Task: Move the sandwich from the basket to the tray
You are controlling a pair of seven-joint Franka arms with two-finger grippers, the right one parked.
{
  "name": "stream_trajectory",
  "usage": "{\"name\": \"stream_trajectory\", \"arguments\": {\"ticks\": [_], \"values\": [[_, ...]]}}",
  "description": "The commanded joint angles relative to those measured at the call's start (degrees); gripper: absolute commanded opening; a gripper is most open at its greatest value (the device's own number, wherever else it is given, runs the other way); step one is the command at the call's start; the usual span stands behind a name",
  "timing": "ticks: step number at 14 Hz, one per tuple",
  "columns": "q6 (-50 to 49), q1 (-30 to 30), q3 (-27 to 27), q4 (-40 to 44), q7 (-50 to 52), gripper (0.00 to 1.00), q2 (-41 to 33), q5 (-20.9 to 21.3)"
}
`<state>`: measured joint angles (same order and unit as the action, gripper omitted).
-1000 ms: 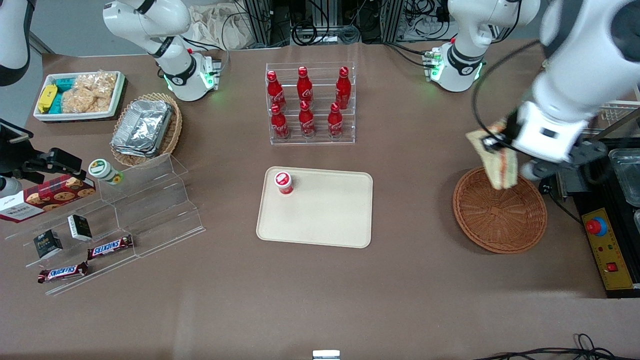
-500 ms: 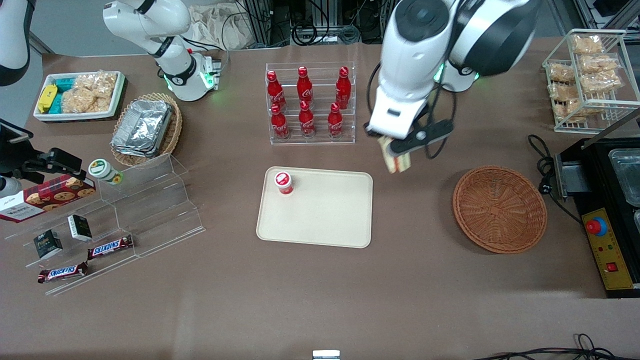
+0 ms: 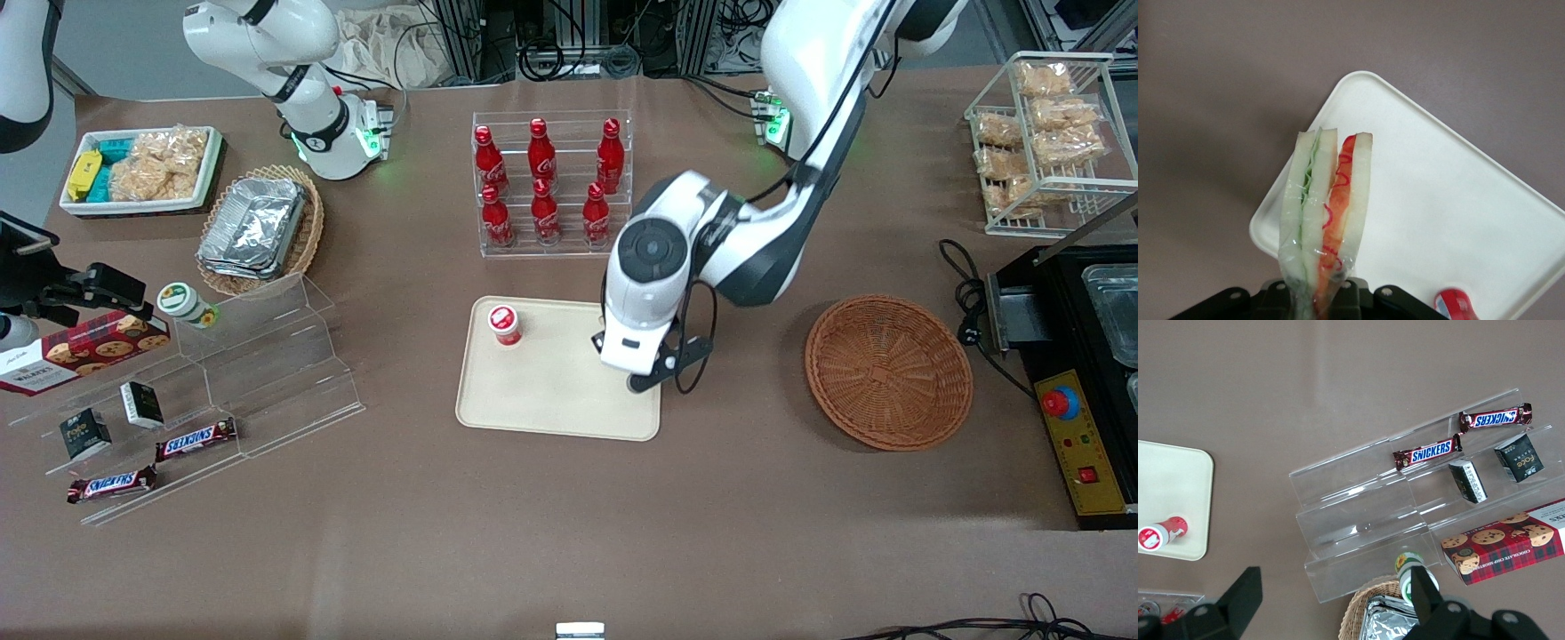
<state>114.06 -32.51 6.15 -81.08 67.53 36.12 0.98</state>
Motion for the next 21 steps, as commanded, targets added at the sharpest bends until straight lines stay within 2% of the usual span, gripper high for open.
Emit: {"name": "stream_trajectory", "arguments": {"ticks": [1,3,4,5,6,7,8,11,14,16,17,18,21], "values": [[2.0,0.0,-0.1,2.1,1.0,0.01,4.9,-1.2],[4.7,0.1,-0.1,2.0,1.0,0.03,7.1,-1.6],[5.7,0.3,-0.1,2.0,0.9,0.07,7.7,-2.5],[6.5,0.3,-0.1,2.0,0.9,0.20,8.0,-3.2],[6.7,0.4,-0.1,2.0,0.9,0.43,7.9,-4.0],[6.4,0.4,-0.3,1.9,1.0,0.88,7.6,-4.4],[6.1,0.4,-0.4,2.0,1.8,1.00,6.9,-4.5],[4.8,3.8,-0.4,1.9,6.4,1.00,0.8,-4.1],[-1.2,7.2,-0.6,1.2,8.2,1.00,-6.4,-3.4],[-3.0,9.9,-0.7,-1.6,8.1,1.00,-12.3,-2.7],[-3.1,11.7,-0.6,-4.1,7.3,1.00,-15.6,-0.9],[-3.1,14.5,-0.2,-7.4,5.5,1.00,-19.7,0.8],[-8.5,21.1,0.5,-11.7,-10.8,1.00,-27.1,1.0]]}}
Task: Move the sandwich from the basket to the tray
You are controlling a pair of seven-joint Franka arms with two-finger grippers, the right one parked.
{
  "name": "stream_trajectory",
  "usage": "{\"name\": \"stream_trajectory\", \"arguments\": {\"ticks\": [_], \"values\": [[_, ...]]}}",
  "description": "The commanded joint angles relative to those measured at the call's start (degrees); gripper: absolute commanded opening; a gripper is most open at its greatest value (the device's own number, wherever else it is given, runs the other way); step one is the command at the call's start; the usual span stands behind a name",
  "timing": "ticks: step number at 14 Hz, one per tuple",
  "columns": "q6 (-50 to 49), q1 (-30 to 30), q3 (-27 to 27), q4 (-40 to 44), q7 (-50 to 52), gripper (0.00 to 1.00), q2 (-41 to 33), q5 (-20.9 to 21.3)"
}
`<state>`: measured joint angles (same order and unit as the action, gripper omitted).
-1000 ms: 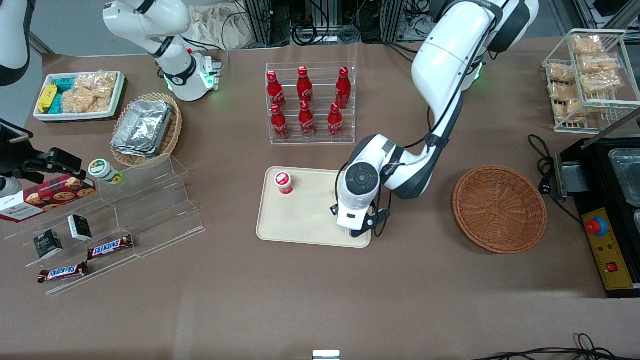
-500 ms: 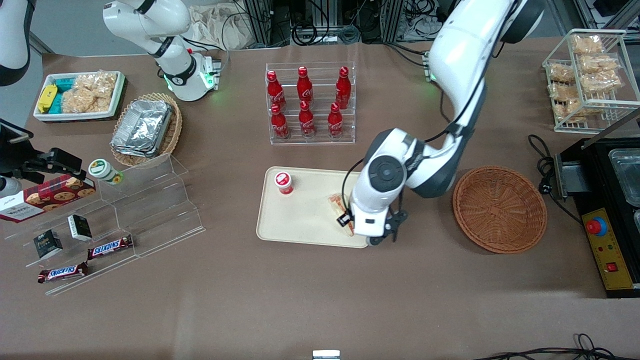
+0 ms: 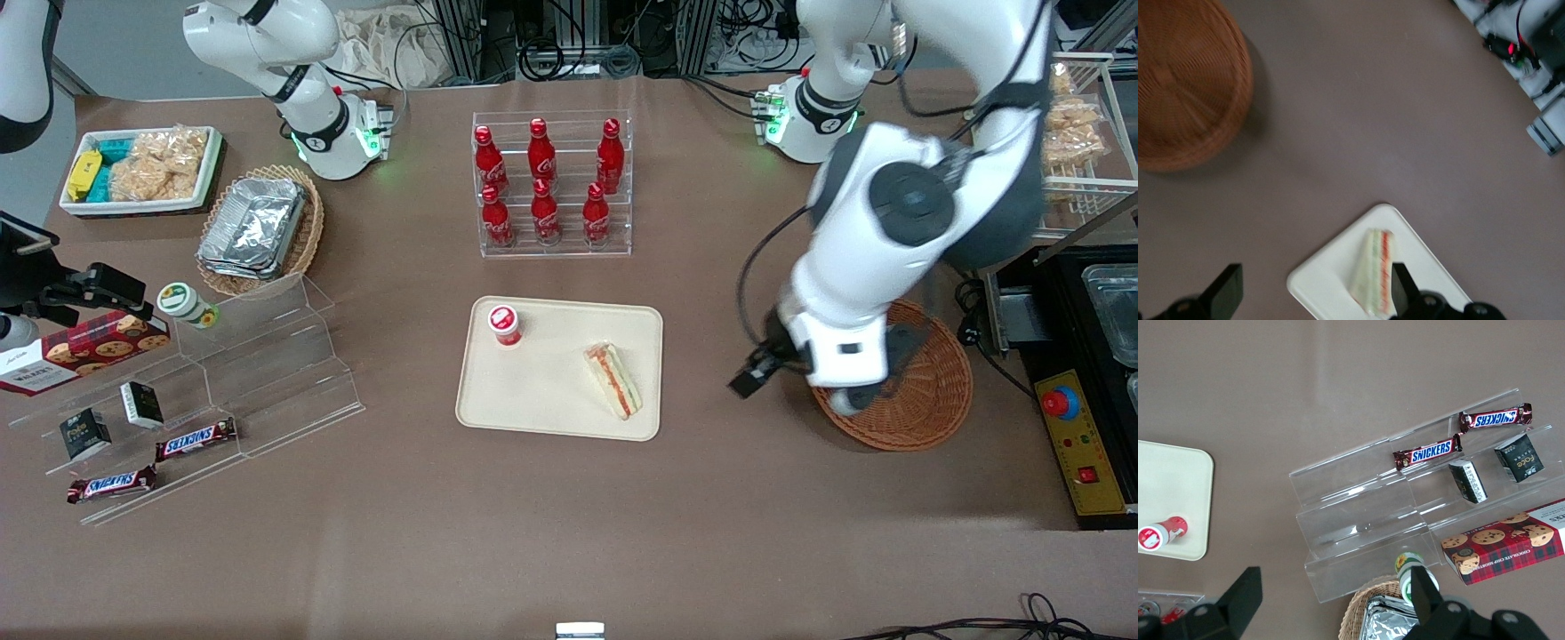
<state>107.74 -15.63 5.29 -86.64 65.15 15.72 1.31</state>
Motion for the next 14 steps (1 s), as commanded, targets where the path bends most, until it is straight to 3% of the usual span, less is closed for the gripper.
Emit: {"name": "stream_trajectory", "arguments": {"ticks": [1,5,9,14], "values": [[-5.3,5.6,1.1,-6.1,-15.2,1.00,-8.3,0.5],[-9.6,11.1,-0.3,-7.8,-35.3,1.00,-13.6,0.4],[-9.5,14.6,-4.1,-14.8,-52.6,1.00,-21.3,-0.2],[-11.6,15.1,-6.7,-18.7,-57.9,1.00,-25.6,0.7]]}}
